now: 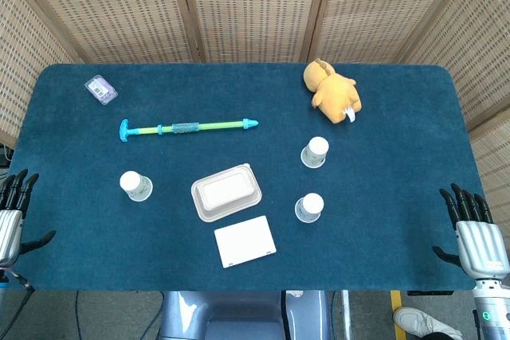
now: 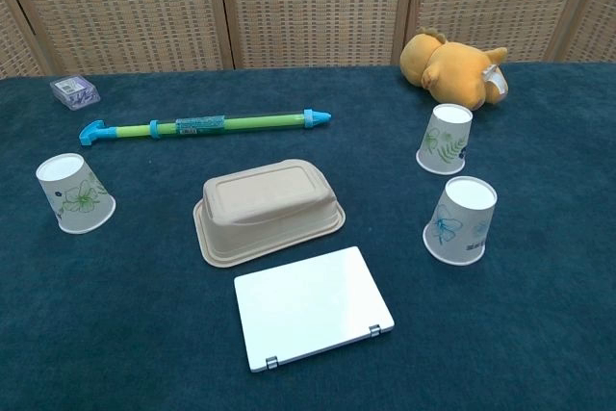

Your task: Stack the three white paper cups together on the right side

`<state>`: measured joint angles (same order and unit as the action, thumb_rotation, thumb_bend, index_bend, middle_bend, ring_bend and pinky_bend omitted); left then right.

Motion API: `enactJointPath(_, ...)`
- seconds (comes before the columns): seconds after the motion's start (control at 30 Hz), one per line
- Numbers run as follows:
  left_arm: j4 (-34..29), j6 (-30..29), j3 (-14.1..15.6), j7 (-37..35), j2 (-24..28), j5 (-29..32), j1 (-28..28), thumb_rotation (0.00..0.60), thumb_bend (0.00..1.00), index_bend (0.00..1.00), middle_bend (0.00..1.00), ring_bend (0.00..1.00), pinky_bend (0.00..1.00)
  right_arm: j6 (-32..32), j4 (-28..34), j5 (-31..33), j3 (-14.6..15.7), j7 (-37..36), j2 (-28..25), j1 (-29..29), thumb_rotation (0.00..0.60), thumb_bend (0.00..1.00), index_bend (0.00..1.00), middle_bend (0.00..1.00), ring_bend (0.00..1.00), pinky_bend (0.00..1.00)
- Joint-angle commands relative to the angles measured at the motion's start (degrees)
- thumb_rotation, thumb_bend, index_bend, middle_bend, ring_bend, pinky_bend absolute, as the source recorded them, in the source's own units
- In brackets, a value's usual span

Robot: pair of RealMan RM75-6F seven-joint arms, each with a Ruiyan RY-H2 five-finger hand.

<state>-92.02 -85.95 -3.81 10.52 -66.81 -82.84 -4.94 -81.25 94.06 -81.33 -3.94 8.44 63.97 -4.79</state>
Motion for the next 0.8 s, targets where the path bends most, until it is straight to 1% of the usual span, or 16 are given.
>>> enactJointPath(0.03,0.04,0.1,-0.1,-0.27,0.02,0.12,-0.08,0.6,0.0,0.0,0.0,0.0,0.12,0.31,-0.09,0.08,0.11,0.36,0.21,-0.16,0.6,0.13,0.0,0.0,0.0,0.0)
enactJointPath(0.2,0.16,-0.14,-0.14,-0.56,-0.02,-0.02,-0.05,0.6,0.0,0.0,0.0,0.0,0.12,0.48,-0.11,0.24,0.17,0.62,0.33,-0.22,0.6,0.13,0.0,0.0,0.0,0.0)
enactJointPath(0.43,-1.08,1.39,0.54,-1.85,1.19,-0.27,-0.35,0.6,0.0,0.0,0.0,0.0,0.11,0.12,0.07,-0.15,0.33,0.34,0.15,-0.07,0.6,0.13,0.0,0.0,0.0,0.0)
enactJointPath(0.8,-1.03,2.1,0.26,-0.1,0.6,0.11,-1.08,0.6,0.0,0.0,0.0,0.0,0.11,0.54,0.33,0.07,0.55,-0.24,-0.29,-0.01,0.6,0.13,0.0,0.0,0.0,0.0)
